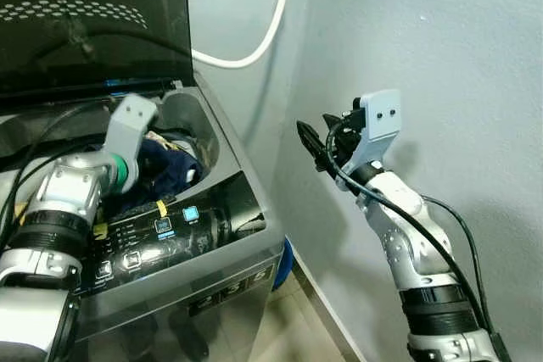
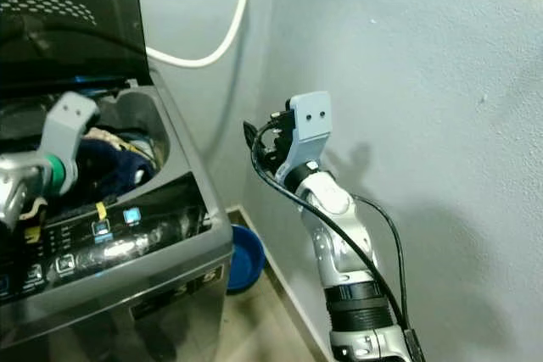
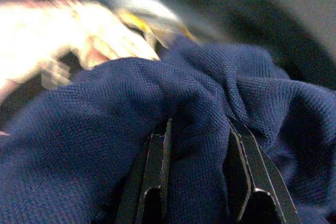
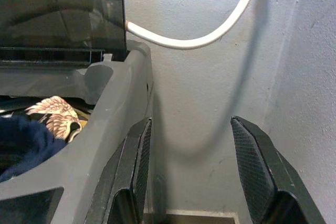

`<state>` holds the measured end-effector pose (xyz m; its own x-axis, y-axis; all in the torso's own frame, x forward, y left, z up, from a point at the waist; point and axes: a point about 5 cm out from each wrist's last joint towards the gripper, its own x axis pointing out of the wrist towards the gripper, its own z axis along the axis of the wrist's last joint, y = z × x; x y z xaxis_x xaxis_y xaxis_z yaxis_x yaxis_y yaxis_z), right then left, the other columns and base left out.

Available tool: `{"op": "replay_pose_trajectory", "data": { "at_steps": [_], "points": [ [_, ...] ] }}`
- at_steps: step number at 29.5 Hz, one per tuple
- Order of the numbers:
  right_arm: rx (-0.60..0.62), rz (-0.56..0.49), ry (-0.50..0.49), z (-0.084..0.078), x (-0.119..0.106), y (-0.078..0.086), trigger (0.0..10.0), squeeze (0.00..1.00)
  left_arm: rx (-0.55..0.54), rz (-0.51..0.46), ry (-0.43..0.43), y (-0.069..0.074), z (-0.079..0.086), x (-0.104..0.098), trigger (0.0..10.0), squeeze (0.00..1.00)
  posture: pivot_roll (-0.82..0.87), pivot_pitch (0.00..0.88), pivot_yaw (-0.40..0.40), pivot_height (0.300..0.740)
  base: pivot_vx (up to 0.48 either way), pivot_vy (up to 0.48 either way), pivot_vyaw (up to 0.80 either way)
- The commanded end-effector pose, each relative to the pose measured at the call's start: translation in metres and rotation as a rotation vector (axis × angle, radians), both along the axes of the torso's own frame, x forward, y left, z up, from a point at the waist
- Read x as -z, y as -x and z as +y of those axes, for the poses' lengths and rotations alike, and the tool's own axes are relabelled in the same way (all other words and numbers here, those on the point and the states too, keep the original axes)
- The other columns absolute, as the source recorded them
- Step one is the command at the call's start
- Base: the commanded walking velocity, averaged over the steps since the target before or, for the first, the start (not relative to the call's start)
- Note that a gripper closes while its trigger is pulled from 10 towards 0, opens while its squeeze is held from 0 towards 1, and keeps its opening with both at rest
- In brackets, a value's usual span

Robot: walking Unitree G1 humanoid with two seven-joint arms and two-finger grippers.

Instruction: Clothes washing

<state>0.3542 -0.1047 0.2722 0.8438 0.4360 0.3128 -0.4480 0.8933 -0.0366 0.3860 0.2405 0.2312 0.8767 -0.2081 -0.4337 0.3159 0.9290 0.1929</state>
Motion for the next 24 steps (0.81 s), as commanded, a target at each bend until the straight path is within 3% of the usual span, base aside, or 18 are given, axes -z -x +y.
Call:
{"op": "replay_pose_trajectory", "data": {
  "at_steps": [1, 3, 6, 7, 8, 9, 10, 11, 12, 15, 16, 19, 24],
  "points": [
    [-0.010, 0.008, 0.013, 0.000, 0.000, 0.000, 10.0, 0.00, 0.012, 0.077, -0.001, 0.003, 0.000, 0.016, 10.0, 0.00, 0.02, 0.083, -0.050, 0.740, 0.000, 0.000, 0.00],
    [-0.020, 0.010, 0.018, 0.002, 0.000, 0.001, 10.0, 0.00, -0.024, 0.023, -0.026, 0.002, 0.006, 0.017, 10.0, 0.00, 0.02, 0.082, -0.051, 0.740, 0.000, 0.000, 0.00],
    [-0.020, 0.010, 0.018, 0.002, 0.000, 0.001, 10.0, 0.00, -0.024, 0.023, -0.026, 0.002, 0.006, 0.017, 10.0, 0.00, 0.02, 0.082, -0.051, 0.740, 0.000, 0.000, 0.00],
    [-0.022, 0.009, 0.019, 0.002, 0.000, 0.001, 10.0, 0.00, -0.068, -0.085, -0.007, -0.003, 0.008, 0.004, 10.0, 0.00, 0.02, 0.082, -0.050, 0.740, 0.000, 0.000, 0.00],
    [-0.015, 0.004, 0.003, 0.002, -0.002, 0.002, 10.0, 0.00, -0.135, -0.269, 0.071, -0.008, 0.009, -0.024, 10.0, 0.00, 0.01, 0.080, -0.042, 0.740, 0.000, 0.000, 0.00],
    [-0.015, 0.004, 0.003, 0.002, -0.002, 0.002, 10.0, 0.00, -0.135, -0.269, 0.071, -0.008, 0.009, -0.024, 10.0, 0.00, 0.01, 0.080, -0.042, 0.740, 0.000, 0.000, 0.00],
    [-0.003, -0.005, -0.015, 0.000, -0.003, 0.003, 10.0, 0.00, -0.196, -0.448, 0.156, -0.006, 0.010, -0.053, 10.0, 0.00, 0.01, 0.076, -0.033, 0.740, 0.000, 0.000, 0.00],
    [-0.003, -0.005, -0.015, 0.000, -0.003, 0.003, 10.0, 0.00, -0.196, -0.448, 0.156, -0.006, 0.010, -0.053, 10.0, 0.00, 0.01, 0.076, -0.033, 0.740, 0.000, 0.000, 0.00],
    [0.008, -0.011, -0.032, -0.001, -0.004, 0.004, 10.0, 0.00, -0.237, -0.573, 0.194, 0.001, 0.009, -0.072, 10.0, 0.00, 0.01, 0.075, -0.030, 0.740, 0.000, 0.000, 0.00],
    [0.008, -0.011, -0.032, -0.001, -0.004, 0.004, 10.0, 0.00, -0.237, -0.573, 0.194, 0.001, 0.009, -0.072, 10.0, 0.00, 0.01, 0.075, -0.030, 0.740, 0.000, 0.000, 0.00],
    [0.018, -0.012, -0.045, -0.002, -0.004, 0.006, 10.0, 0.00, -0.249, -0.650, 0.238, 0.011, 0.004, -0.079, 10.0, 0.00, 0.00, 0.072, -0.035, 0.740, 0.000, 0.000, 0.00],
    [0.028, 0.005, -0.063, -0.002, 0.003, 0.009, 10.0, 0.00, -0.238, -0.725, 0.186, 0.043, -0.021, -0.066, 10.0, 0.00, 0.00, 0.070, -0.060, 0.740, 0.000, 0.462, 0.00],
    [0.005, 0.003, -0.079, 0.003, 0.001, 0.009, 10.0, 0.00, -0.305, -0.783, 0.222, 0.061, -0.022, -0.066, 10.0, 0.00, 0.01, 0.069, -0.082, 0.740, 0.000, 0.480, 0.00]
  ]
}}
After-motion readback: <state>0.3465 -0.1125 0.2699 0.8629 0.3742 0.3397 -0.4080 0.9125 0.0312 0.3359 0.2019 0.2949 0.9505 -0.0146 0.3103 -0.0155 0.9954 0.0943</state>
